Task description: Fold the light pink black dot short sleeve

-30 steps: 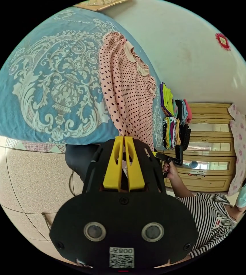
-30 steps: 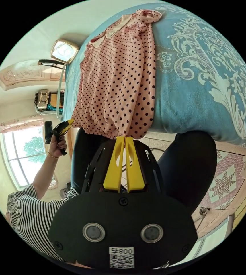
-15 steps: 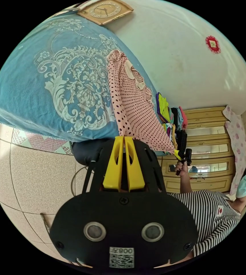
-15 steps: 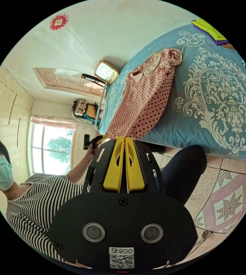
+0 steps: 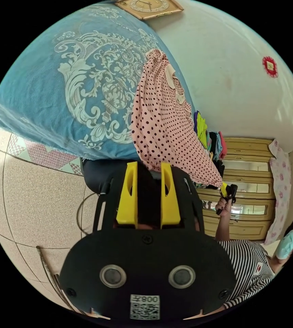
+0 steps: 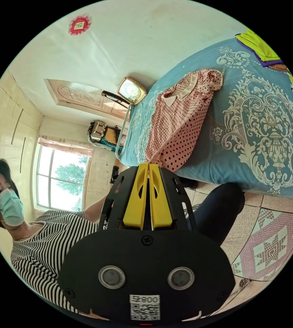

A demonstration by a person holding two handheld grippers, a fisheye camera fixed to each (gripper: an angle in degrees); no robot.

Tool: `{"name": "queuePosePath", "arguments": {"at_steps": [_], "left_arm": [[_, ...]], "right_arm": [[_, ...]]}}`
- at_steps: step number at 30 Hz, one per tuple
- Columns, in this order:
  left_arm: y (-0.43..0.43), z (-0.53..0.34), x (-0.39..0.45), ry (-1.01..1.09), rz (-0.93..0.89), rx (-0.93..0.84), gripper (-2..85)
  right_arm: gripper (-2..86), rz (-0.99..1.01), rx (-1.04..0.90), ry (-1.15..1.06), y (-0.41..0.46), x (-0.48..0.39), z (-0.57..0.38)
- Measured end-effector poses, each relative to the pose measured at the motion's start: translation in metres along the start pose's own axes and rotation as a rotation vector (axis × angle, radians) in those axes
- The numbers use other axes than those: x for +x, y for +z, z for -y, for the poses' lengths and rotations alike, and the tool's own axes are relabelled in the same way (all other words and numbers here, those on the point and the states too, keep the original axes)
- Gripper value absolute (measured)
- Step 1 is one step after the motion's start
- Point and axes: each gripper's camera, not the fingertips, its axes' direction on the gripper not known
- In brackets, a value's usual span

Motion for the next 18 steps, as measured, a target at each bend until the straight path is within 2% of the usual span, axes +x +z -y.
{"name": "queuePosePath", "arguments": {"at_steps": [3, 10, 14, 18], "left_arm": [[0.008, 0.012, -0.004, -0.030, 0.012, -0.025, 8.7], [0.004, 0.020, -0.009, -0.061, -0.030, -0.038, 1.3], [-0.037, 0.003, -0.006, 0.001, -0.174, 0.054, 0.6], [-0.082, -0.019, -0.009, 0.016, -0.245, 0.143, 0.3]], "right_arm": [[0.1, 0.009, 0.004, 0.000, -0.006, -0.005, 0.000], [0.0, -0.010, 0.006, 0.007, -0.021, -0.010, -0.002], [0.0, -0.015, 0.018, 0.026, -0.036, -0.003, -0.007], [0.0, -0.022, 0.019, 0.055, -0.050, 0.011, -0.016]]}}
